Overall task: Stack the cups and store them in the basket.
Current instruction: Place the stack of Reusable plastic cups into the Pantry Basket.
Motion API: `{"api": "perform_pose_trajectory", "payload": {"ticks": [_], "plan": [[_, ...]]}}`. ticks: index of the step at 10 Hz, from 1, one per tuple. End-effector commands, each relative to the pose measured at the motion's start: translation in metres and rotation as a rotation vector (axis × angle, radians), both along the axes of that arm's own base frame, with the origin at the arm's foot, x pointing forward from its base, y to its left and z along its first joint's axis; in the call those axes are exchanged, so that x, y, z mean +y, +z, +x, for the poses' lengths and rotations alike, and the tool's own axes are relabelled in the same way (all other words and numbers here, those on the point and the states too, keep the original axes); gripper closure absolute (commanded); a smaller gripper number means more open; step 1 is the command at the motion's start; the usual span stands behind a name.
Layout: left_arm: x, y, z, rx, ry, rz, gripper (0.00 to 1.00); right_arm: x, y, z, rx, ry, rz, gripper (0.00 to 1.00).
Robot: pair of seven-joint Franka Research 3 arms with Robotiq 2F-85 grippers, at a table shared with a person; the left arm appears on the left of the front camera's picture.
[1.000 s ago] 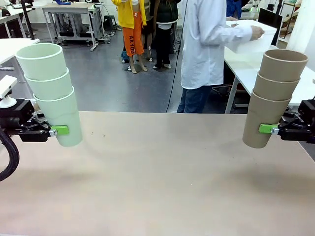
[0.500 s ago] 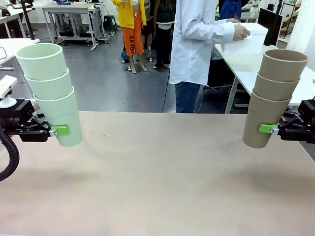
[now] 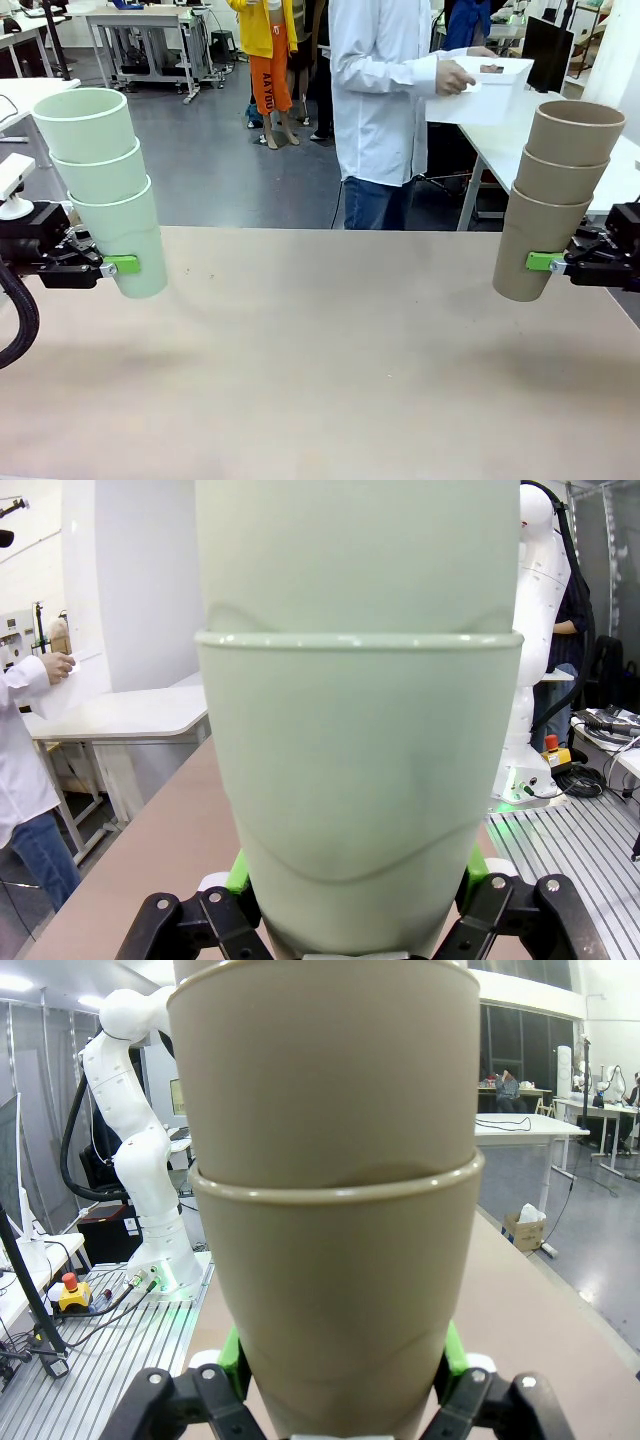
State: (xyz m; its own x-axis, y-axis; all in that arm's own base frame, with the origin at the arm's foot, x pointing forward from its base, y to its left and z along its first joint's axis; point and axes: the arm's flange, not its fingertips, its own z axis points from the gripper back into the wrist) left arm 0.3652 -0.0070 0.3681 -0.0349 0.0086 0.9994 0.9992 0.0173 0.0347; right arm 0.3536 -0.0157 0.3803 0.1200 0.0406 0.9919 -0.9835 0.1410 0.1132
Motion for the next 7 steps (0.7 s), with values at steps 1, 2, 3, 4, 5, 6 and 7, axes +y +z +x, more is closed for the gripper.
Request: {"api": "perform_pose_trajectory", "payload": {"ticks": [1,2,3,4,5,6,7], "plan": [[-0.0009,0.0043,-0.0009,-0.01,-0.006,-0.006,0.15,-0.0002,0.0039,0.0004,-0.011,-0.005,0.003,0.15],[-0.0009,0.0043,-0.0009,-0.01,-0.006,-0.006,0.15,-0.0002,0.0039,0.0004,-0.011,-0.005,0.003,0.15],[-0.0009,0.0043,-0.0009,-0.01,-0.006,-0.006,0.15,-0.0002,0.0039,0.0004,-0.011,-0.005,0.003,0.15],[-0.0009,0.0043,-0.0009,-0.01,-0.006,-0.006,0.15,-0.0002,0.0039,0.0004,-0.011,-0.005,0.003,0.15],[-0.0009,0.0043,-0.0009,-0.01,-0.006,-0.006,0.15,-0.0002,0.0039,0.0004,-0.011,-0.005,0.003,0.15],[-0.0009,0.0043,-0.0009,-0.01,-0.006,-0.006,0.15,-0.0002,0.0039,0.0004,-0.011,-0.005,0.003,0.15],[-0.0009,0.0043,-0.0009,-0.01,-0.006,-0.006,0.15,-0.0002,0.0039,0.0004,-0.011,-0.005,0.003,0.15]]}}
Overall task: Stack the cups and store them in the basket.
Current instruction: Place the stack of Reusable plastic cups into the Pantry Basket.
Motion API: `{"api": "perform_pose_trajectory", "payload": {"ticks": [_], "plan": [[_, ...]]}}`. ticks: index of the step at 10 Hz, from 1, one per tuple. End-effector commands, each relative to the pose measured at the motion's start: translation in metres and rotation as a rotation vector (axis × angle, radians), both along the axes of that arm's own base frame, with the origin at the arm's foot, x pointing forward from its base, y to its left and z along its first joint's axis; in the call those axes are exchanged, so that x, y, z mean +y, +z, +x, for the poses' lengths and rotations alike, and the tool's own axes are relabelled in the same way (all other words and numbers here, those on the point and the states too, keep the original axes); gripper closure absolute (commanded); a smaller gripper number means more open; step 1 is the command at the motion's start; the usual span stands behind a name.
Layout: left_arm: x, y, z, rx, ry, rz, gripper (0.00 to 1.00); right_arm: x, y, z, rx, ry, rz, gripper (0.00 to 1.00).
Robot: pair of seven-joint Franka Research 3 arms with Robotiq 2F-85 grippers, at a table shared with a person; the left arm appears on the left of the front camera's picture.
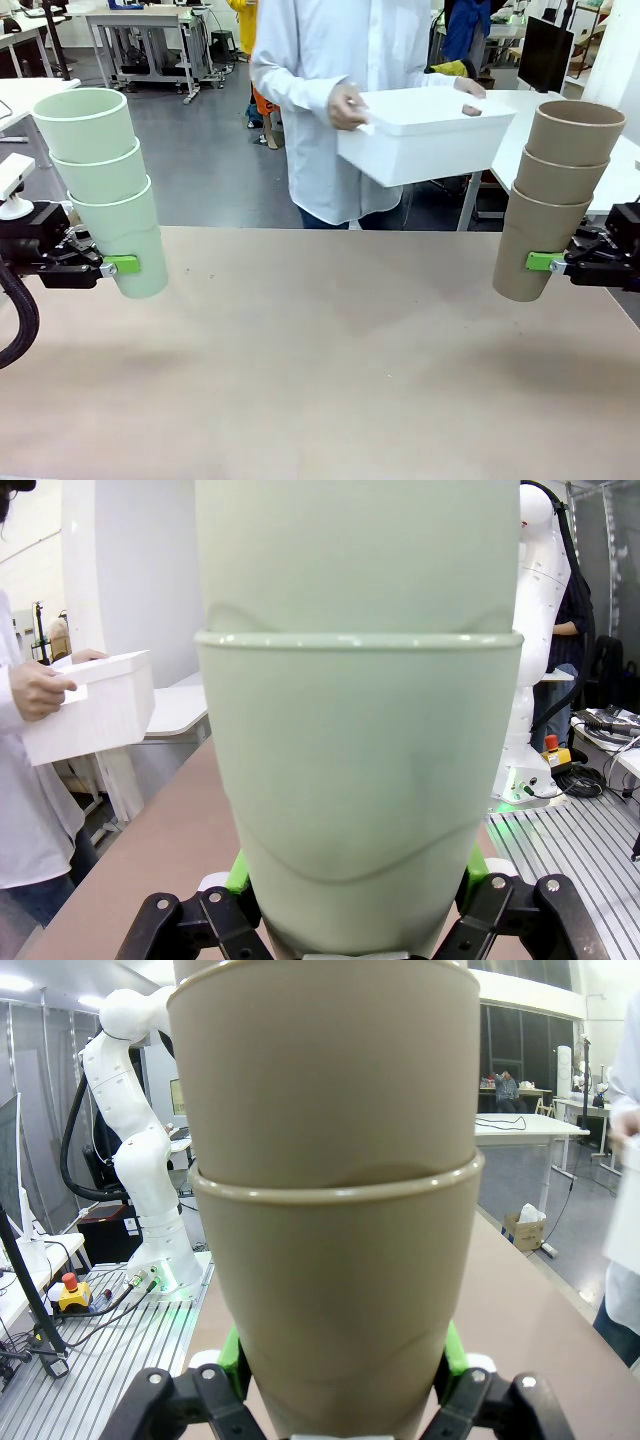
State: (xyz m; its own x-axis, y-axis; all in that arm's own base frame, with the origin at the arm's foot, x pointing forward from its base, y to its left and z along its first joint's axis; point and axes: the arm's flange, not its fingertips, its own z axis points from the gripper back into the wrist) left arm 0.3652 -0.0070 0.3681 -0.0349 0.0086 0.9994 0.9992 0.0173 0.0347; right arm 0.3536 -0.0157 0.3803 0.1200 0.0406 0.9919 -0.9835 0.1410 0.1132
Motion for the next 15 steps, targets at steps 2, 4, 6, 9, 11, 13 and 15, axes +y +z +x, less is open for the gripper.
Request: {"api": "perform_pose_trajectory", "payload": {"ticks": [2,4,6,9,11,13,15], "plan": [[-0.0009,0.0043,-0.0009,-0.01,-0.006,-0.006,0.15,-0.0002,0.0039,0.0004,-0.011,-0.005,0.003,0.15],[-0.0009,0.0043,-0.0009,-0.01,-0.006,-0.006,0.15,-0.0002,0.0039,0.0004,-0.011,-0.005,0.003,0.15],[-0.0009,0.0043,-0.0009,-0.01,-0.006,-0.006,0.15,-0.0002,0.0039,0.0004,-0.011,-0.005,0.003,0.15],[-0.0009,0.0043,-0.0009,-0.01,-0.006,-0.006,0.15,-0.0002,0.0039,0.0004,-0.011,-0.005,0.003,0.15],[-0.0009,0.0043,-0.0009,-0.01,-0.006,-0.006,0.15,-0.0002,0.0039,0.0004,-0.011,-0.005,0.003,0.15],[-0.0009,0.0043,-0.0009,-0.01,-0.006,-0.006,0.15,-0.0002,0.0039,0.0004,-0.011,-0.005,0.003,0.15],[-0.0009,0.0043,-0.0009,-0.01,-0.006,-0.006,0.15,-0.0002,0.0039,0.0004,-0.011,-0.005,0.003,0.15]]}}
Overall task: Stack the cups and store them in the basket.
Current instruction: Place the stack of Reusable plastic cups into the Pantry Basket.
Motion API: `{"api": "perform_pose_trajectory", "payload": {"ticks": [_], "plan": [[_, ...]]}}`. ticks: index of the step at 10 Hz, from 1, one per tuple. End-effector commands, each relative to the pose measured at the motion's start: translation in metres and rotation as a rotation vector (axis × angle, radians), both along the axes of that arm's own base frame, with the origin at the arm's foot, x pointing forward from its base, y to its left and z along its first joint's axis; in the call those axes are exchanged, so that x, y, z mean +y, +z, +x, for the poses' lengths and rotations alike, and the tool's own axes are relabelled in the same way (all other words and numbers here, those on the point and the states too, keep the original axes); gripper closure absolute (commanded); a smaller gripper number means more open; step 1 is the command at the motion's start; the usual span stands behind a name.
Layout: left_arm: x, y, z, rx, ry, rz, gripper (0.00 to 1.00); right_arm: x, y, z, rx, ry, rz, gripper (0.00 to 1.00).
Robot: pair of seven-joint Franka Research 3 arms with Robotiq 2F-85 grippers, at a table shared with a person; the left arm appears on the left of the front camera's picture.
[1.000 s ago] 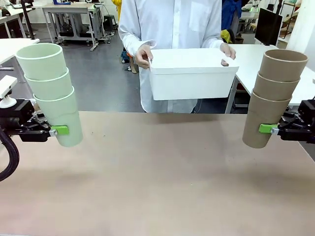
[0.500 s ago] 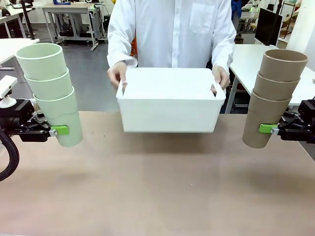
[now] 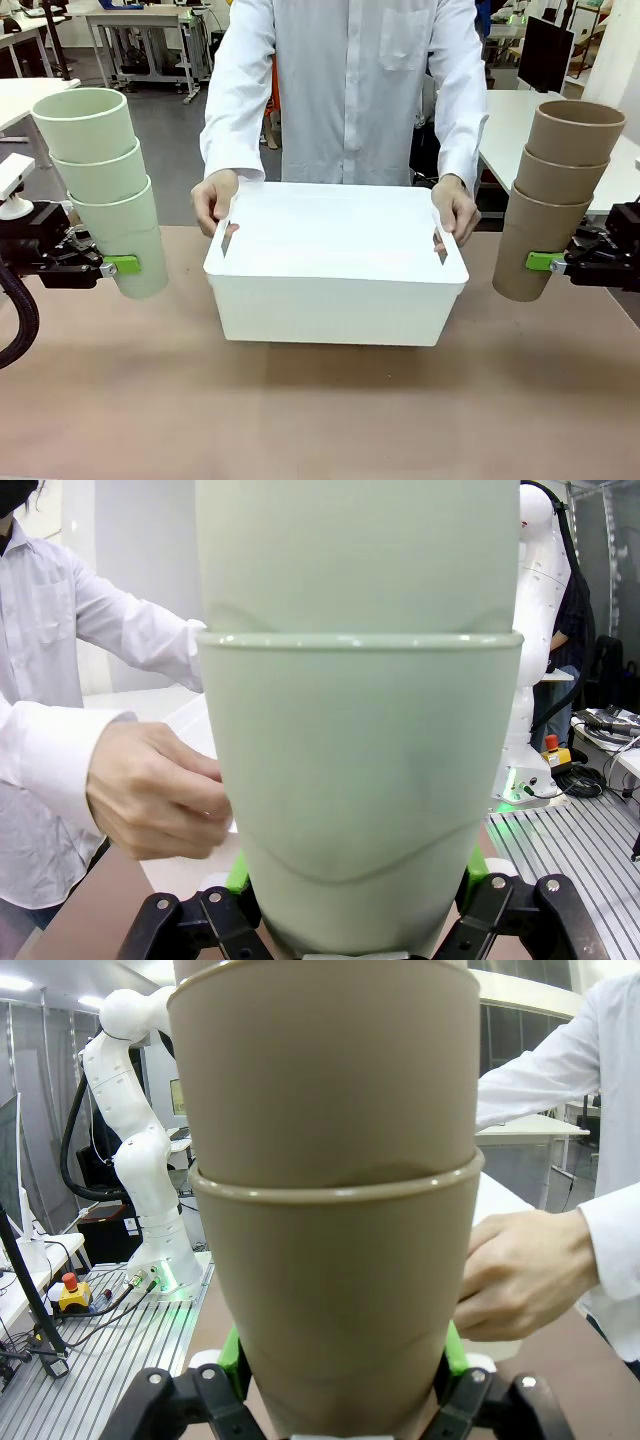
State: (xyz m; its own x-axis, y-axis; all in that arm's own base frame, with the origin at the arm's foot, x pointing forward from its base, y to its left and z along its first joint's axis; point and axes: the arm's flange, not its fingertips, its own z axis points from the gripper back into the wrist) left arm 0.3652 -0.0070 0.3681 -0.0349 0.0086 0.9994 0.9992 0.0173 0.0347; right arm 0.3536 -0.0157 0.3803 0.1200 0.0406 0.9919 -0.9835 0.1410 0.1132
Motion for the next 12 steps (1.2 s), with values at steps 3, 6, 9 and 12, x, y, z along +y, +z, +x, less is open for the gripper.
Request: {"api": "perform_pose_trajectory", "payload": {"ticks": [3,6,9,12], "plan": [[-0.0009,0.0043,-0.0009,-0.01,-0.006,-0.006,0.15,-0.0002,0.0039,0.0004,-0.011,-0.005,0.003,0.15],[-0.0009,0.0043,-0.0009,-0.01,-0.006,-0.006,0.15,-0.0002,0.0039,0.0004,-0.011,-0.005,0.003,0.15],[-0.0009,0.0043,-0.0009,-0.01,-0.006,-0.006,0.15,-0.0002,0.0039,0.0004,-0.011,-0.005,0.003,0.15],[-0.0009,0.0043,-0.0009,-0.01,-0.006,-0.006,0.15,-0.0002,0.0039,0.0004,-0.011,-0.005,0.003,0.15]]}}
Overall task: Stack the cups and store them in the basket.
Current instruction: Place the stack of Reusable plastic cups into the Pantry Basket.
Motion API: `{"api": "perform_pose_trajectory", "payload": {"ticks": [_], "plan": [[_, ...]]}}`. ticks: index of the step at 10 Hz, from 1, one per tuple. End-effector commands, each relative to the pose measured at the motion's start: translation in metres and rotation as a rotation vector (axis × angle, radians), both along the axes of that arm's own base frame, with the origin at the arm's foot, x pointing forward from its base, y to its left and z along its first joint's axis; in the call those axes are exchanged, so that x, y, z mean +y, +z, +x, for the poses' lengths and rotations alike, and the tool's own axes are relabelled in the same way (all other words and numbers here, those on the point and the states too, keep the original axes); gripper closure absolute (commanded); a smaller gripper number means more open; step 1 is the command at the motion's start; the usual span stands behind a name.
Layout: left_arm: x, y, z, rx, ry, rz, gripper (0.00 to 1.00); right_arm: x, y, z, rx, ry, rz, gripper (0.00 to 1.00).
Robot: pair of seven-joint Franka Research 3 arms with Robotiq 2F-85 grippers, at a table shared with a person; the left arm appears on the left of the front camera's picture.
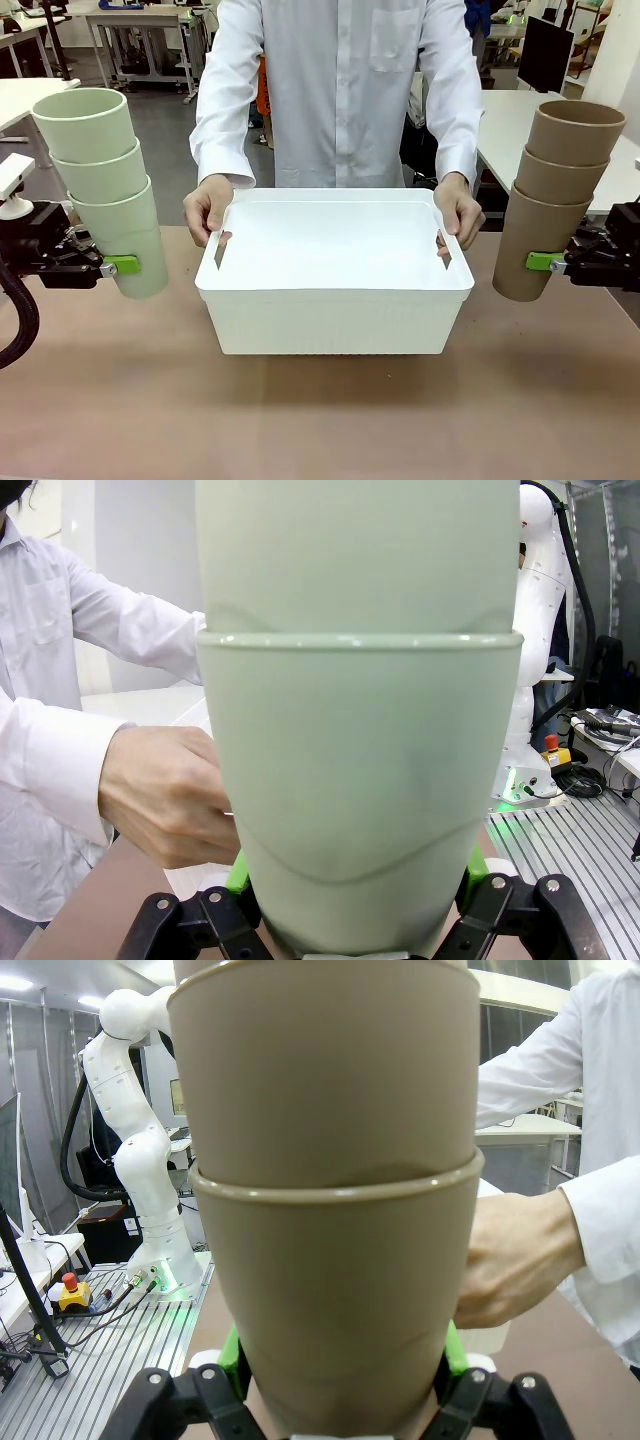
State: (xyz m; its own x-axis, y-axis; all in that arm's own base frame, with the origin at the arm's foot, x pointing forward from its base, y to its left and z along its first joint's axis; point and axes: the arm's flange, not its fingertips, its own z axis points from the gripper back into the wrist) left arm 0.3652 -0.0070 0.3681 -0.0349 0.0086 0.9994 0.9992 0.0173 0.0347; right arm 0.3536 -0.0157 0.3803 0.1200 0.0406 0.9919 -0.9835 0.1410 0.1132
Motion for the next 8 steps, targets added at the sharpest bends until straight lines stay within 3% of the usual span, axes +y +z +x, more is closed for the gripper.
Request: {"api": "perform_pose_trajectory", "payload": {"ticks": [1,8], "plan": [[-0.0009,0.0043,-0.0009,-0.01,-0.006,-0.006,0.15,-0.0002,0.0039,0.0004,-0.011,-0.005,0.003,0.15],[-0.0009,0.0043,-0.0009,-0.01,-0.006,-0.006,0.15,-0.0002,0.0039,0.0004,-0.011,-0.005,0.003,0.15]]}}
